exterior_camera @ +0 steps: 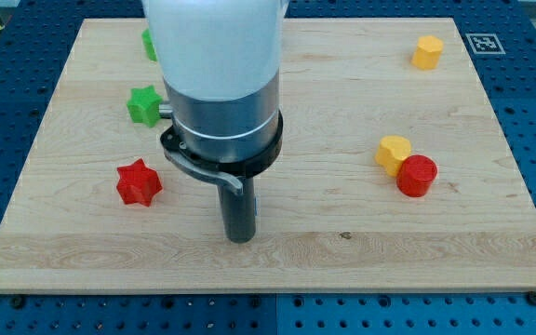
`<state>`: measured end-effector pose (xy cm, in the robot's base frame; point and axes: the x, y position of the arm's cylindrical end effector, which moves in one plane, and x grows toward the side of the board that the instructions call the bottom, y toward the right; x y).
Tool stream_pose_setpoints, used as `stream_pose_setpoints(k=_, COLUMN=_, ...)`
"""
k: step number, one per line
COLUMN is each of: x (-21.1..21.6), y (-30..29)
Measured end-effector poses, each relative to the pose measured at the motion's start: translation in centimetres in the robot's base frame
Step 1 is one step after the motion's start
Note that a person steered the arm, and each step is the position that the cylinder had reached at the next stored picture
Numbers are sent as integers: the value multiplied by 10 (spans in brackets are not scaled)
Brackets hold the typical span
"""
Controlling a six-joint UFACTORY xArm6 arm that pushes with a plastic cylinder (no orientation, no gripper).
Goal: Slide blue triangle between red circle and yellow heart
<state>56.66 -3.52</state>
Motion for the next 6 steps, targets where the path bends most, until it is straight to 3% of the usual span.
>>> stream_pose_setpoints(k=4, x=-2, y=7)
stream_pose_setpoints(k=6, x=-1, y=-37)
